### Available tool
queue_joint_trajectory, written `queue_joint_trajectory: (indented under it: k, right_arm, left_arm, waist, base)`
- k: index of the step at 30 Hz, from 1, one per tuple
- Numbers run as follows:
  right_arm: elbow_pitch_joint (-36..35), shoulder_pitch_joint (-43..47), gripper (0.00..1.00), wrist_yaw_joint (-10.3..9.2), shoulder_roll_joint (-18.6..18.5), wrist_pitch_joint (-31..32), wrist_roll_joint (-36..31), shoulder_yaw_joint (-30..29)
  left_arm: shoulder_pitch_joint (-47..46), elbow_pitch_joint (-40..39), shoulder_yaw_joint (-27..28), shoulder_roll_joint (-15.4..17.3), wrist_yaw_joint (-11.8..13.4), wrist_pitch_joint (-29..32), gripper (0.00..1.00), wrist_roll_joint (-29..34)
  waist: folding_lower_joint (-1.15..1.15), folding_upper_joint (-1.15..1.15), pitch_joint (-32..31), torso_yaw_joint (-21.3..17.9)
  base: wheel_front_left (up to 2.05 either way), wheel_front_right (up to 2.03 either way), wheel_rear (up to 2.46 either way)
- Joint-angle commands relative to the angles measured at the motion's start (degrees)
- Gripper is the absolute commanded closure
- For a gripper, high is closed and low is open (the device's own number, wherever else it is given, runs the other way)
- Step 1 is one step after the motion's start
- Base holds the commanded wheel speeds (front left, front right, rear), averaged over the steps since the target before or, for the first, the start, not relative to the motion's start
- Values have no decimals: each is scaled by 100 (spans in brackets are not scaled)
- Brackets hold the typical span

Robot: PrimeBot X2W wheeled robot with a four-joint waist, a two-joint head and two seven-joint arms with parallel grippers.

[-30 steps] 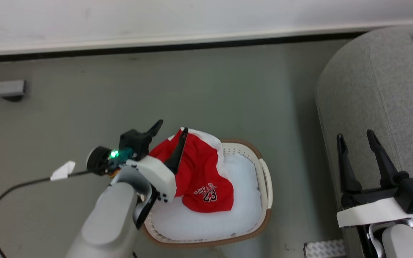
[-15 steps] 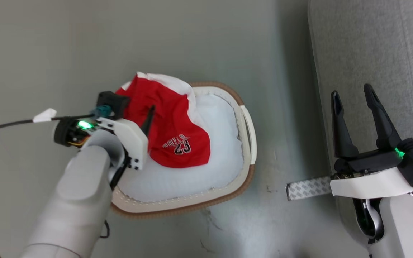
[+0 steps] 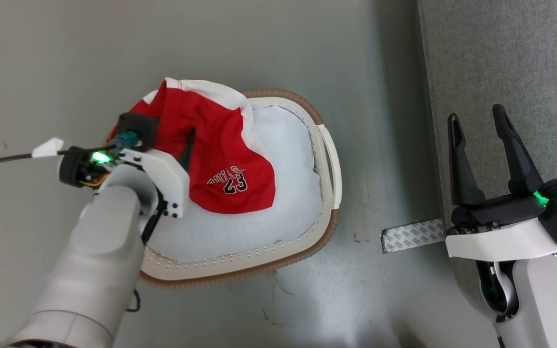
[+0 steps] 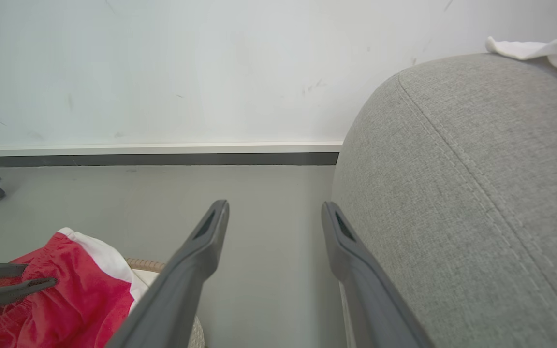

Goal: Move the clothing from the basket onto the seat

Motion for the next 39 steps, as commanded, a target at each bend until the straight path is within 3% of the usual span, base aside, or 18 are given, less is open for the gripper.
queue_joint_trajectory:
  k: [1,4,5,6,8,17,29,39]
  right_arm:
    - [31,-66,0,-14,-3,4,27,-2]
    - [34,-69,0,-15,-3,4,62,11]
    - [28,-70,0,-15,-2,4,78,15]
    - [21,-71,0,-15,-3,4,79,17]
    - [13,-68,0,-15,-3,4,102,22]
    - [202,222,0,-15,-4,4,137,-137]
    - [656,1037,0,-15,-7,4,-256,-366]
    - [956,1781,0,-14,-6,4,-320,-348]
  left_arm:
    - [-68,33,-25,-21,-10,-37,0,25]
    - [-77,132,-115,-70,-37,-128,0,57]
    - [-86,168,-145,-82,-45,-137,6,67]
    - [-102,208,-175,-90,-49,-159,25,77]
    - [-125,299,-213,-91,-53,-187,100,77]
    - [178,190,-155,-308,-109,-399,100,-280]
    - [1646,-1414,155,-502,-156,-423,100,-980]
    - [2549,-2398,212,-449,-84,-418,100,-1115]
  waist:
    - [-1,0,6,-5]
    - [-1,0,24,-28]
    - [-1,0,35,-38]
    - [-1,0,45,-50]
    - [-1,0,61,-80]
    - [-1,0,-506,10]
    - [-1,0,-2551,649]
    - [-1,0,-4024,960]
  base:
    - [0,0,0]
    - [0,0,0]
    - [0,0,0]
    - [0,0,0]
    - [0,0,0]
    - [0,0,0]
    - [0,0,0]
    - [0,0,0]
